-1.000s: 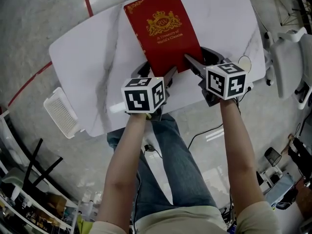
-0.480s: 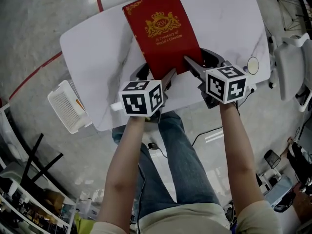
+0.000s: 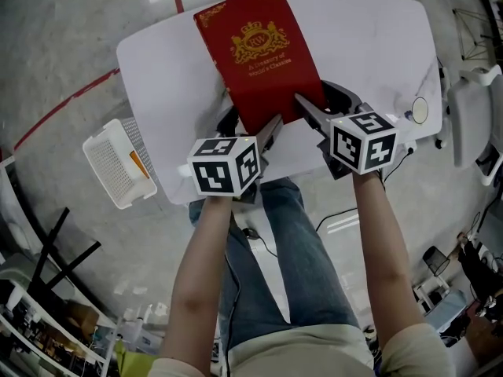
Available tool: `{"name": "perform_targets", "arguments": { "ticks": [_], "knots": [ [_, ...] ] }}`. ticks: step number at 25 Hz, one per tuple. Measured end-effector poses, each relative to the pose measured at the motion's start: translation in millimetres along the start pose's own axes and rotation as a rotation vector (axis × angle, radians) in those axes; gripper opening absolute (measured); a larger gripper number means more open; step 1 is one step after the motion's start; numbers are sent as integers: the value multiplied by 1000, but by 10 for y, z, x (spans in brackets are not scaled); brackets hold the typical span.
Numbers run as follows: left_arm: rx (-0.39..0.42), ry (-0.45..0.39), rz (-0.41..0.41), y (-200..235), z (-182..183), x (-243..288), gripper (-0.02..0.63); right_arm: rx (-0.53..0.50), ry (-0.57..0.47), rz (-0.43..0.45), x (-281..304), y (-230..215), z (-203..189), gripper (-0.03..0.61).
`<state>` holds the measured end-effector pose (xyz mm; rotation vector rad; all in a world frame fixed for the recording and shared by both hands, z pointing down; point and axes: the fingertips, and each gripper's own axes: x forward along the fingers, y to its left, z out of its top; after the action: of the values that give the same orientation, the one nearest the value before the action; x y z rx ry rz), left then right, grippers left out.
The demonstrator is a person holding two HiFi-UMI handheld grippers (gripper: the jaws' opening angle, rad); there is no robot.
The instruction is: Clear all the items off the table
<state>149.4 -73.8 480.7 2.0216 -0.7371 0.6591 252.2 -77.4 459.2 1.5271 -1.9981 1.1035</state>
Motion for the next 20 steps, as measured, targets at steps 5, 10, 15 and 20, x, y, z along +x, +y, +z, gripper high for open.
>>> {"name": "perform_targets", "arguments": {
  "ticks": [5, 10, 15, 20],
  "knots": [
    [-22, -29, 11, 379, 19, -455, 394, -25, 5, 18, 169, 573, 67, 249],
    [-36, -52, 22, 682, -10, -758, 394, -52, 14, 35, 322, 982, 78, 245],
    [-56, -70, 34, 827, -32, -817, 394, -83, 26, 50, 438, 1105, 81, 244],
    [-82, -91, 48, 1030, -68, -967, 394, -104, 39, 72, 578, 1330, 69, 244]
  ]
}}
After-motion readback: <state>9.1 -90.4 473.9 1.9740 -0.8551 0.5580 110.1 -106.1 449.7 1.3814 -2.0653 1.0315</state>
